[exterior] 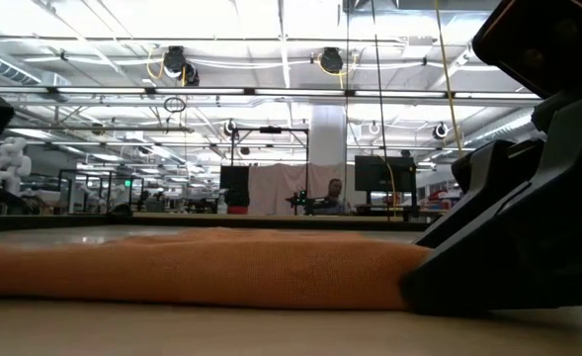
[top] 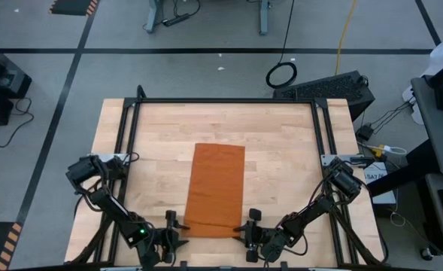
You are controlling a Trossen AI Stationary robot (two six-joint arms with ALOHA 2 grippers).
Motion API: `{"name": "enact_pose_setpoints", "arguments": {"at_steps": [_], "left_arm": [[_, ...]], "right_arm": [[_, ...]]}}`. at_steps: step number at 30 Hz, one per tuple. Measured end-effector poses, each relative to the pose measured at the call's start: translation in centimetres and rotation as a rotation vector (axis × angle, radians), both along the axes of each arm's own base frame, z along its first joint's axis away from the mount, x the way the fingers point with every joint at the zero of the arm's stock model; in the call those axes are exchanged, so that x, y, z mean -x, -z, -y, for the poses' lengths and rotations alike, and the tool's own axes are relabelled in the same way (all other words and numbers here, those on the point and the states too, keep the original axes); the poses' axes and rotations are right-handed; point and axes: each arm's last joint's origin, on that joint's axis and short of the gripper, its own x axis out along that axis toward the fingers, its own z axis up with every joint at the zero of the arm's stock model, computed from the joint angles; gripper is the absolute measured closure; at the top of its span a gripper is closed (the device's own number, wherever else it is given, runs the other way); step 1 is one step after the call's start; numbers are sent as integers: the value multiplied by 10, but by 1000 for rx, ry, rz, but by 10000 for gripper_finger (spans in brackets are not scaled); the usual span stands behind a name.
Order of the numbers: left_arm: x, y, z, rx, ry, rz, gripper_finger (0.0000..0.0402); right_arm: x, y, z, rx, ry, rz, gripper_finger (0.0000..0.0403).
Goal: Roll towel into tight, uniform cylinder
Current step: Roll the brown towel
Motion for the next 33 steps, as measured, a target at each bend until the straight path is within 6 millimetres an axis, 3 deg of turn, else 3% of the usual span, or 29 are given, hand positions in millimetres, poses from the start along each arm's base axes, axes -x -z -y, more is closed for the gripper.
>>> {"name": "enact_pose_setpoints", "arguments": {"at_steps": [15,26,33], "left_arm": [[-13,0,-15,129,-68,-127,388],[-15,-33,-21,397,-56,-245,388],[-30,-33,-34,480,-36,-354,390]], "right_arm": [[-1,-5,-3,-65,-24,19,297],[-6,-15,-1,-272,-70,-38,392],[-14,-16,5,-326,-134,-81,392]]}}
